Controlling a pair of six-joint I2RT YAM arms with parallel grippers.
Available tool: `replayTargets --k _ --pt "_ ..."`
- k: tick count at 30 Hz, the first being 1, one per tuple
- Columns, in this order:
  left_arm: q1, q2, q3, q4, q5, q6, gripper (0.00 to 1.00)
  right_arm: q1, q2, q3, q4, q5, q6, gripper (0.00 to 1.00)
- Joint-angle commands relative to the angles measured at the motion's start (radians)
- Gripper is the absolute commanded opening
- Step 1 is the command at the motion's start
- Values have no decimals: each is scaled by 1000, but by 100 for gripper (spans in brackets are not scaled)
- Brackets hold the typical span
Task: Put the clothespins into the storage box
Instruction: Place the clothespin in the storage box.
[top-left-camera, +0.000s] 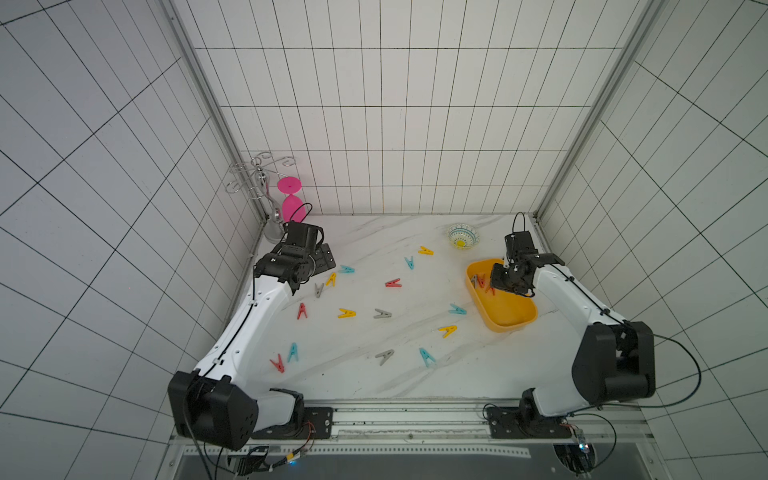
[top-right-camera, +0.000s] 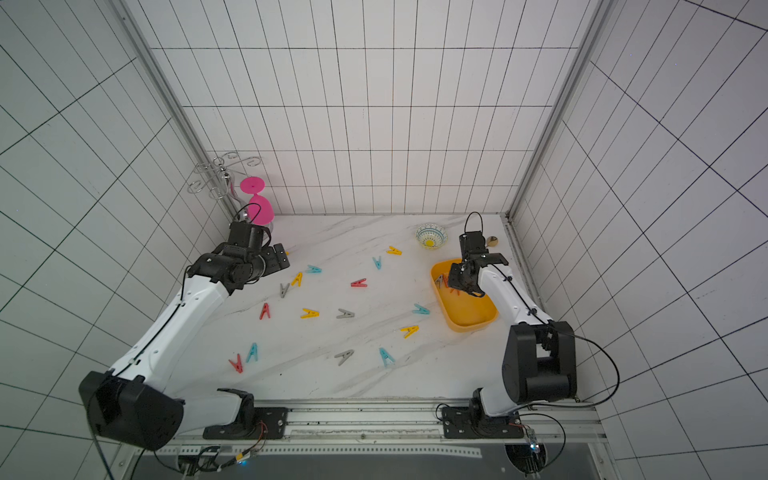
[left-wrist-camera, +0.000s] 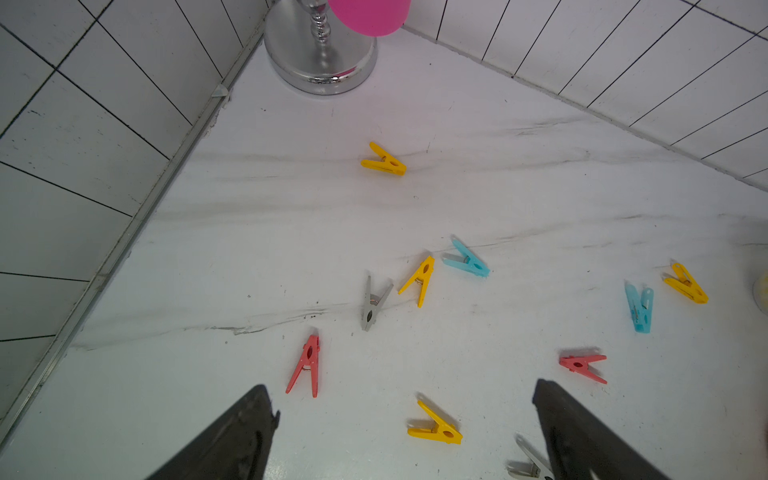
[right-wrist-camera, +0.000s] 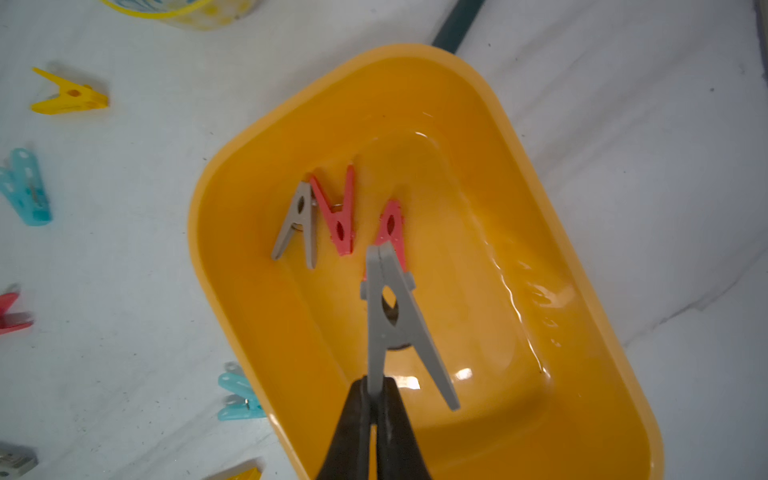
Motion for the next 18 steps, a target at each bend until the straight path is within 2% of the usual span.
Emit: replayTargets --k 1,18 --pt "-1 8 33 6 11 16 99 -39 57 -32 -14 -14 -24 9" --pt "-1 25 49 6 10 28 99 -66 286 65 26 26 -78 13"
